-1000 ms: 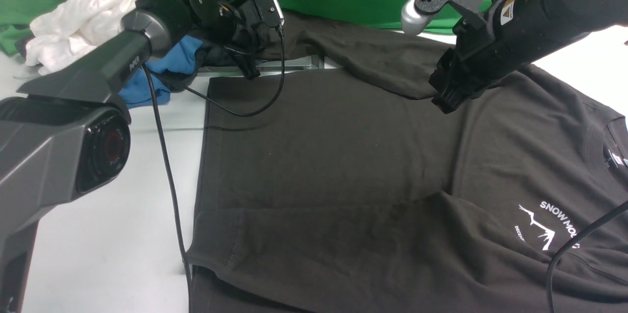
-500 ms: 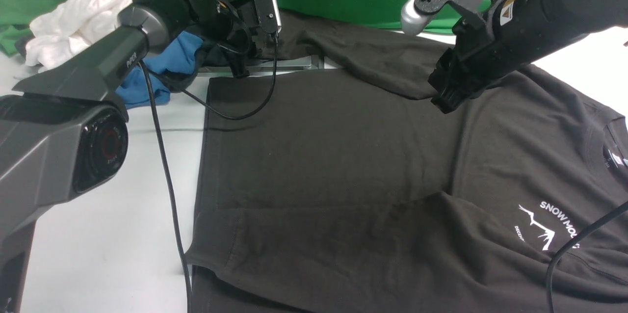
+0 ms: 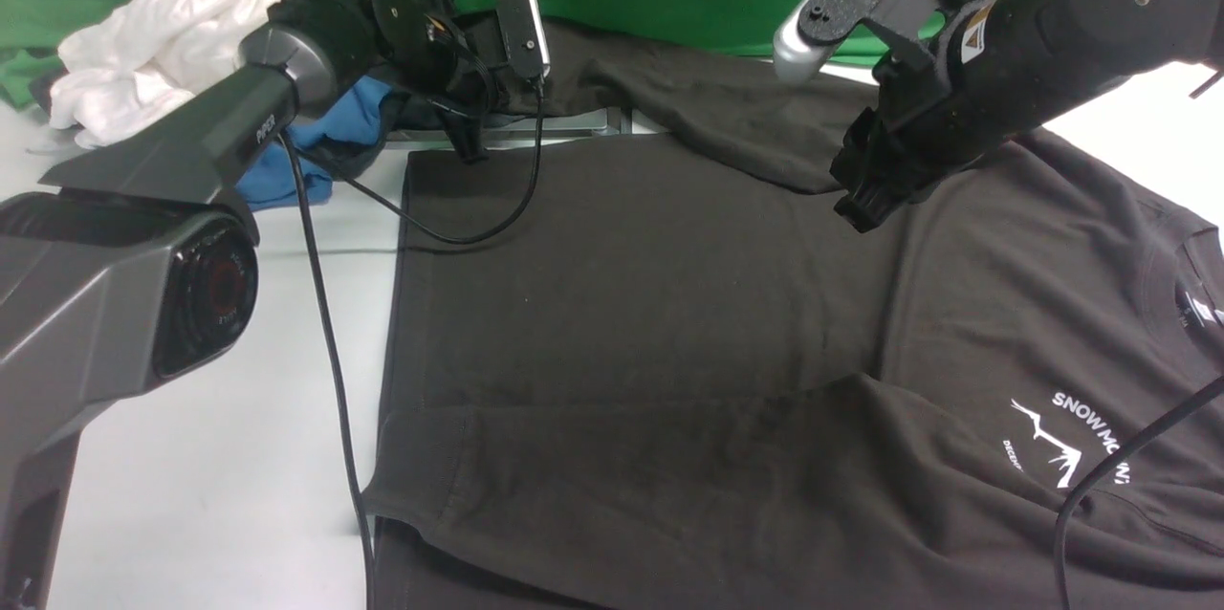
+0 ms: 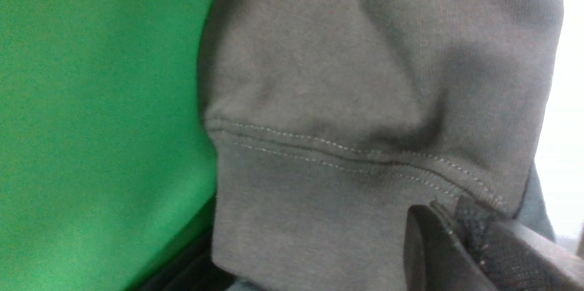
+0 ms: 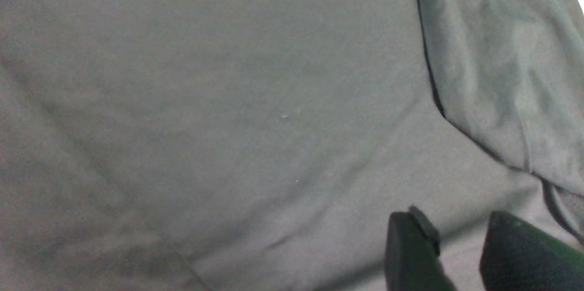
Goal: Fold a long-sleeved shirt on a white desktop.
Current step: 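Grab the top left corner of the dark shirt with the left gripper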
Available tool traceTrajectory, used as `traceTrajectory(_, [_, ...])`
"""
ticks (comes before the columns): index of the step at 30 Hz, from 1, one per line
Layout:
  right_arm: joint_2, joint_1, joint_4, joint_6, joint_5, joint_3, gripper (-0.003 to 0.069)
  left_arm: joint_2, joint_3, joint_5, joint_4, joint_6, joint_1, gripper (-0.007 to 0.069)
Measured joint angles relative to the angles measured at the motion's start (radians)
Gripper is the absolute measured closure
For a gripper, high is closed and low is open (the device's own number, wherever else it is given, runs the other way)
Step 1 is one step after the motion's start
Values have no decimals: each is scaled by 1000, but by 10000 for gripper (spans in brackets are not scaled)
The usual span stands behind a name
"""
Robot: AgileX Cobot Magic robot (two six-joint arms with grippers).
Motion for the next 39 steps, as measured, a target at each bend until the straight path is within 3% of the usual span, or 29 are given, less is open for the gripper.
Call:
traceTrajectory(2, [1,-1,0,-2,-23,0,417,-8,0,23,0,-23,0,603])
traceTrajectory(17, [42,-1,0,-13,-53,0,421,-110,0,126,-2,-4,0,600])
traceTrajectory(21, [44,-1,0,-13,-53,0,420,-80,0,128,-40,51,0,535])
traceTrajectory(28, [44,-1,0,-15,-50,0,420,-26,1,91,-122,148,0,288])
traceTrajectory(30, [44,-1,0,-15,-49,0,420,-15,1,66,-146,159,0,253])
traceTrajectory(35, [44,-1,0,-8,-46,0,420,5,0,20,-177,164,0,248])
traceTrajectory(39, [44,-2,0,-7,-46,0,420,13,0,-20,-181,164,0,322])
